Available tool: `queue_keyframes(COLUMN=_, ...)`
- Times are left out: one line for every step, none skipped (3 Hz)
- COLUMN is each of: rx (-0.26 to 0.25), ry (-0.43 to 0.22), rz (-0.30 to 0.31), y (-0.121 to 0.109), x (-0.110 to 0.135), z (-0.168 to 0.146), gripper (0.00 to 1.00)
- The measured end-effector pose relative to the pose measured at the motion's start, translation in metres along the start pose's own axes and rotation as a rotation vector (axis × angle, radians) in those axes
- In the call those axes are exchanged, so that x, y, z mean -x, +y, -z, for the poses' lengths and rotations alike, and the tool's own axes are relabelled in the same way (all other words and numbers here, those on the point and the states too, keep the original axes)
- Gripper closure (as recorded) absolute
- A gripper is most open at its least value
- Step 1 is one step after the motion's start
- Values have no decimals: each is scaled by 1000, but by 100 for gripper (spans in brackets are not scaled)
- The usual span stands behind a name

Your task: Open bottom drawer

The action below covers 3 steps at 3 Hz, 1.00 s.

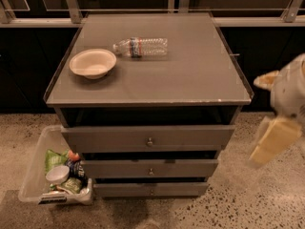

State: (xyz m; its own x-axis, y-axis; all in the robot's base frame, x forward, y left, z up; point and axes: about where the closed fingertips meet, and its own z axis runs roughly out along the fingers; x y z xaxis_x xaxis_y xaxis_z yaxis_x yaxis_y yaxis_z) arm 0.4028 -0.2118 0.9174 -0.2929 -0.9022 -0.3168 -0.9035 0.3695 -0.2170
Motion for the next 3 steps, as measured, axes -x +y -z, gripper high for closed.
queue_keyframes(rx=27, ry=-101, rz=-104, y=48, x=3, z=-47, gripper=0)
queue_keyframes(rx=117, ry=-197, rz=-195, y=95, x=-7, z=-128, gripper=0)
queue_keyframes(rx=240, ry=-197, rz=-289, y=147, x=-39, z=-234, gripper=0)
